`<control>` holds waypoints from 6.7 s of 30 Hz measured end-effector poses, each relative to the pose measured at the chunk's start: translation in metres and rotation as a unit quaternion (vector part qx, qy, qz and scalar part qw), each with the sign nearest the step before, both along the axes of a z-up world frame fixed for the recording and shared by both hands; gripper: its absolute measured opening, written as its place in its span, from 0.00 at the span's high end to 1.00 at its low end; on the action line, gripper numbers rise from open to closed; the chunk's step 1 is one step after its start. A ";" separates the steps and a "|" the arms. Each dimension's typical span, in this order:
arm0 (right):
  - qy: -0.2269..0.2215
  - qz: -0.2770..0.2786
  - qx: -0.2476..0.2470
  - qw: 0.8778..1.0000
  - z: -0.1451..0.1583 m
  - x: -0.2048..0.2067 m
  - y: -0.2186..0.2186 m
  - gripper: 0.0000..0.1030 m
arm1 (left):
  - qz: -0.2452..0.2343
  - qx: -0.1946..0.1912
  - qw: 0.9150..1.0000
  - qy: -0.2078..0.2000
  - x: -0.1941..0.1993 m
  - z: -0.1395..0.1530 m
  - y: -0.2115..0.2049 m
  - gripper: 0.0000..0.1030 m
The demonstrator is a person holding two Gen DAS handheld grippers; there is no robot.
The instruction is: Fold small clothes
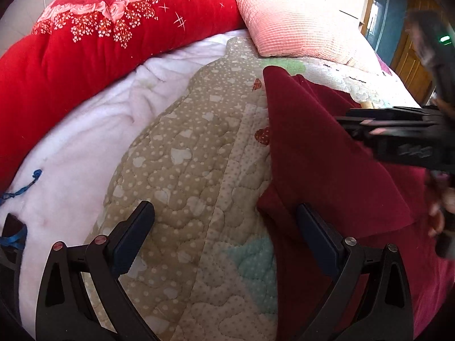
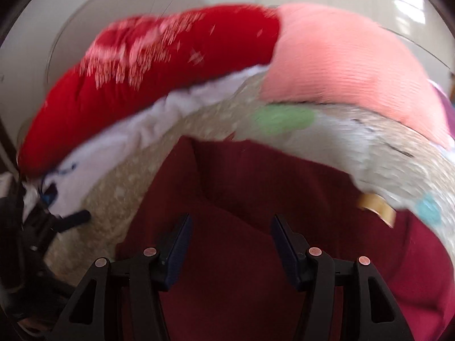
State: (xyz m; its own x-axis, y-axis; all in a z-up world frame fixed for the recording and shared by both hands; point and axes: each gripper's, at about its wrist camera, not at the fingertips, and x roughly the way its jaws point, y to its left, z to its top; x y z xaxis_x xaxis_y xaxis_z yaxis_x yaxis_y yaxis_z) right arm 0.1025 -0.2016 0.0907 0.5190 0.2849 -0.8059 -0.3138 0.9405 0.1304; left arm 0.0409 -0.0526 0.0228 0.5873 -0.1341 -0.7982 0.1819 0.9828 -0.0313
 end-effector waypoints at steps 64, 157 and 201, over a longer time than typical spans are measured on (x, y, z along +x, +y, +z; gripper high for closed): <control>0.006 -0.558 0.215 0.802 -0.025 -0.395 -0.358 0.55 | -0.049 -0.045 0.997 -0.049 -0.028 0.032 -0.031 0.03; -0.050 -0.383 0.106 0.916 0.008 -0.159 -0.273 0.95 | -0.047 -0.089 0.994 0.044 0.054 0.028 -0.038 0.86; -0.028 -0.263 0.085 0.961 0.025 -0.347 -0.133 0.55 | -0.005 -0.061 0.998 0.007 -0.141 0.041 0.005 0.39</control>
